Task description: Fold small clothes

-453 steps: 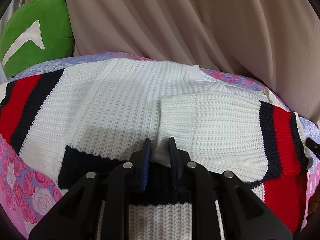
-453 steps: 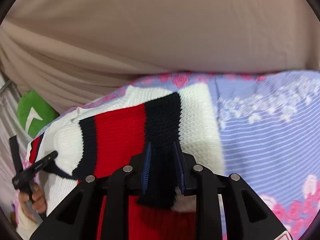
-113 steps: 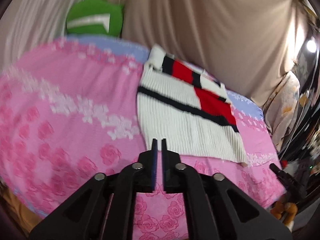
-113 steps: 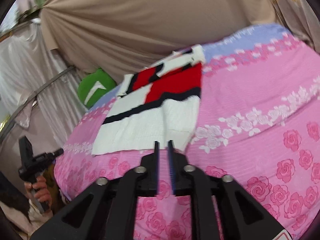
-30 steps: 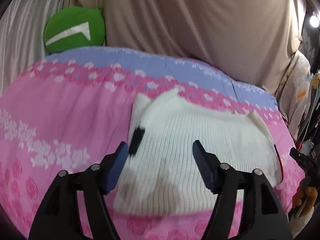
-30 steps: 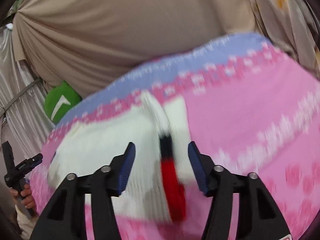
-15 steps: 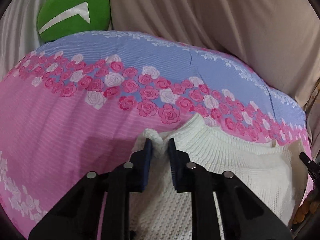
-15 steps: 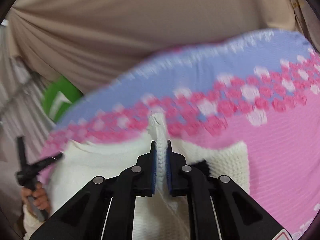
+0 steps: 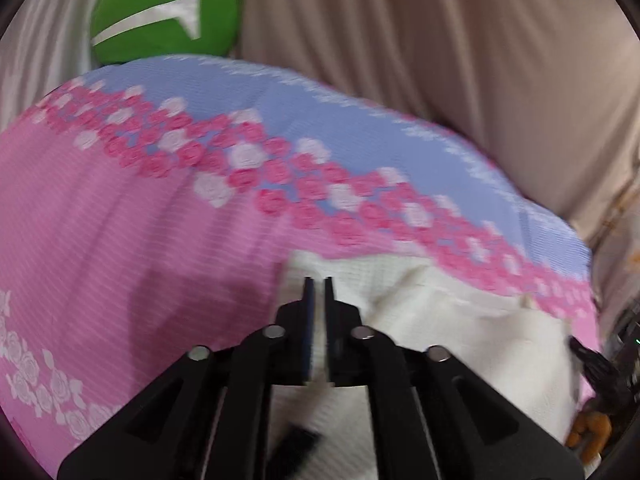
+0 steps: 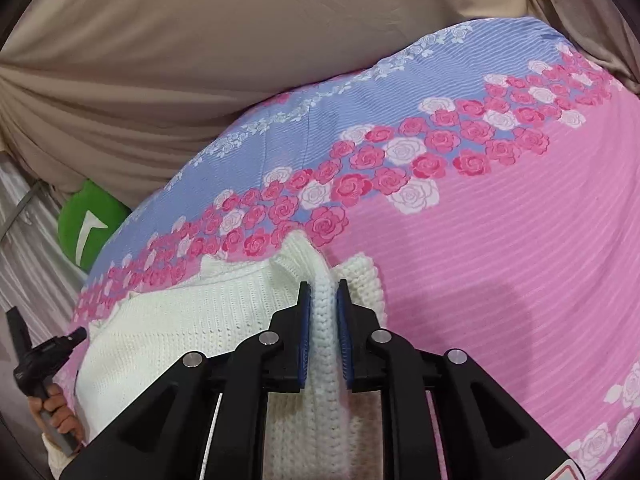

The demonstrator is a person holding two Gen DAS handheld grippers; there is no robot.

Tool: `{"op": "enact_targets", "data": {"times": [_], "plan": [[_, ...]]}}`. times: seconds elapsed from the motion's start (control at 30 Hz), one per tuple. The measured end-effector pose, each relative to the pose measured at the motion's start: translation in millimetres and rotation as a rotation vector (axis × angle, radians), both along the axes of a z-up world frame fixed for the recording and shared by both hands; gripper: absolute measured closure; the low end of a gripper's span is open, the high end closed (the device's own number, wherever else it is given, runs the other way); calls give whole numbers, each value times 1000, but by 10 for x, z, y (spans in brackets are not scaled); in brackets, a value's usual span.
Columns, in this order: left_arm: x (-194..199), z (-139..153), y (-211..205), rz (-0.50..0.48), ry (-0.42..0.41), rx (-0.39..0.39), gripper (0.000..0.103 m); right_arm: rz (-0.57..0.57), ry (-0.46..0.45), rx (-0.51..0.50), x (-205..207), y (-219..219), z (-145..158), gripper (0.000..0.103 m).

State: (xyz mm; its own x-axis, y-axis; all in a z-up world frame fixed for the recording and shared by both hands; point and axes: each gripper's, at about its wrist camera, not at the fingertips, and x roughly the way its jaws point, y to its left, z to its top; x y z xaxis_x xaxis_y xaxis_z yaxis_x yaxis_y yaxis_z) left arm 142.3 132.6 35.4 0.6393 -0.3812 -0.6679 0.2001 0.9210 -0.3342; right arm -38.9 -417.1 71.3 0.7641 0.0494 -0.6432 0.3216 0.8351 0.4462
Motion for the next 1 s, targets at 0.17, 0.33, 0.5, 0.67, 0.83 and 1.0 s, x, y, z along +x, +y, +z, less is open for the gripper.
{"op": "enact_targets", "data": {"times": [0.17, 0.33, 0.5, 0.67, 0.83, 1.0], "plan": [[-177, 184, -455, -147, -77, 128, 29, 3, -40, 12, -74, 22, 63, 73], [220, -131, -716, -152, 54, 233, 29, 22, -33, 15, -34, 61, 24, 65], [150, -161, -862, -289, 65, 228, 94, 74, -9, -52, 41, 192, 44, 75], [-1, 281, -513, -150, -76, 124, 96, 115, -206, -75, -188, 392, 454, 95], [140, 198, -228, -48, -46, 112, 96, 36, -69, -185, -33, 332, 332, 95], [230, -198, -424, -42, 7, 225, 95, -1, 36, -125, 79, 149, 68, 95]]}}
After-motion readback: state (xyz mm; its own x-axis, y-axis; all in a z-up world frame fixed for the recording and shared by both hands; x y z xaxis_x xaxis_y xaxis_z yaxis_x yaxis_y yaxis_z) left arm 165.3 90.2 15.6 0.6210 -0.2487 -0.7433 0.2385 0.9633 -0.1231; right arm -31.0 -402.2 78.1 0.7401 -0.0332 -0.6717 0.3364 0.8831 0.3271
